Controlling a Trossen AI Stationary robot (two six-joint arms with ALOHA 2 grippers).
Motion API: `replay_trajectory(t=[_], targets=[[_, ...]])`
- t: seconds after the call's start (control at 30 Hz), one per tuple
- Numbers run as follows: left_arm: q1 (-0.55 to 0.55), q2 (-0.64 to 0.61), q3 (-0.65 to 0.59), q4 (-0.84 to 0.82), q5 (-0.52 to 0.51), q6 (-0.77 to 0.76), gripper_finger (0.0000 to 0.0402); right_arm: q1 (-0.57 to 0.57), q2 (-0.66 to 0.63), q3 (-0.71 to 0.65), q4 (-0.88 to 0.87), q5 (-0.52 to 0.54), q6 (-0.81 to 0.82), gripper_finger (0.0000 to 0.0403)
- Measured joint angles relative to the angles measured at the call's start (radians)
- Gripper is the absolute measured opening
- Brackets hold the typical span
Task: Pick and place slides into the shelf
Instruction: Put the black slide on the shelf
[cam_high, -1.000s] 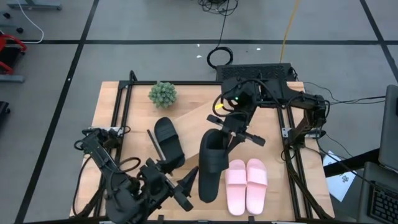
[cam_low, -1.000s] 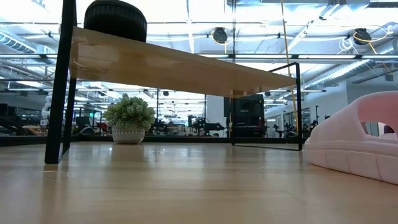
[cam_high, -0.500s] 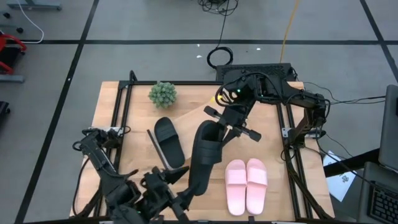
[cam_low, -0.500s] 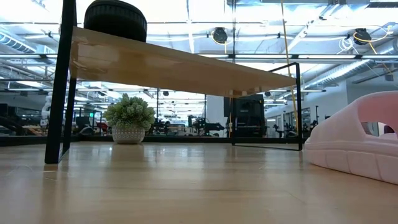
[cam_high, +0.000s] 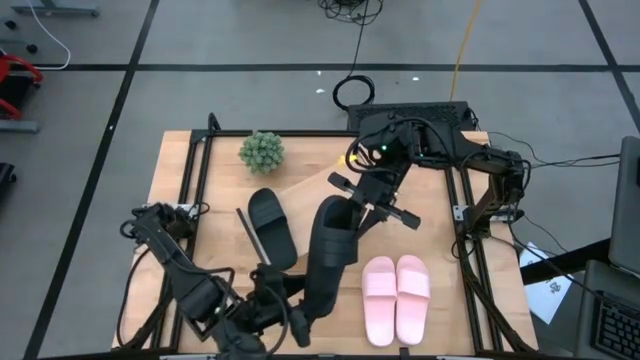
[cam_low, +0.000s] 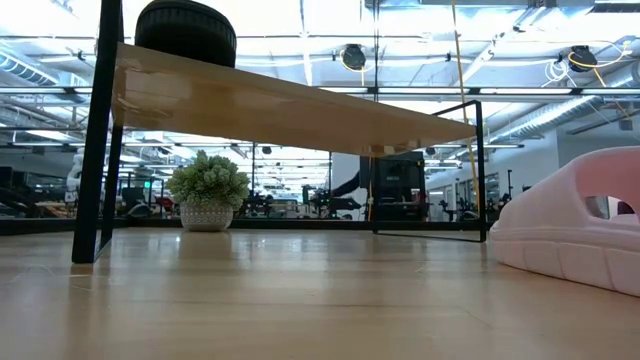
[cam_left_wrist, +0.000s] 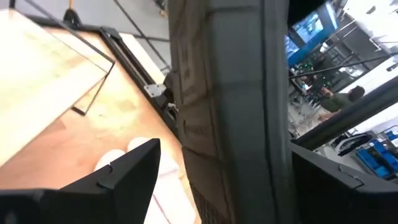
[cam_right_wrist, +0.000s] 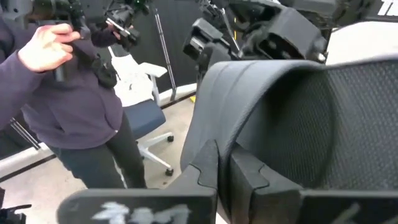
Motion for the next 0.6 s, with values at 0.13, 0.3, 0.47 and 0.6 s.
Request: replay_trajectory(t=[0.13, 0.3, 0.47, 0.6], targets=[[0.020, -0.001, 0.000, -0.008, 0.040, -0.007, 0.0310, 0.006, 0.000, 0.000, -0.001, 0.000, 0.000, 0.0000], [0.040, -0.001, 0.000, -0.008, 0.098, -0.009, 0.0303, 0.018, 0.000, 0.000, -0.008, 0.003, 0.000, 0.0000], [0.059, -0.001, 0.000, -0.007, 0.143, -0.010, 0.0231, 0.017, 0.000, 0.000, -0.009, 0.003, 0.020, 0.0000], [0.069, -0.001, 0.000, -0.008, 0.162, 0.008, 0.0122, 0.017, 0.000, 0.000, -0.008, 0.003, 0.027, 0.0000]])
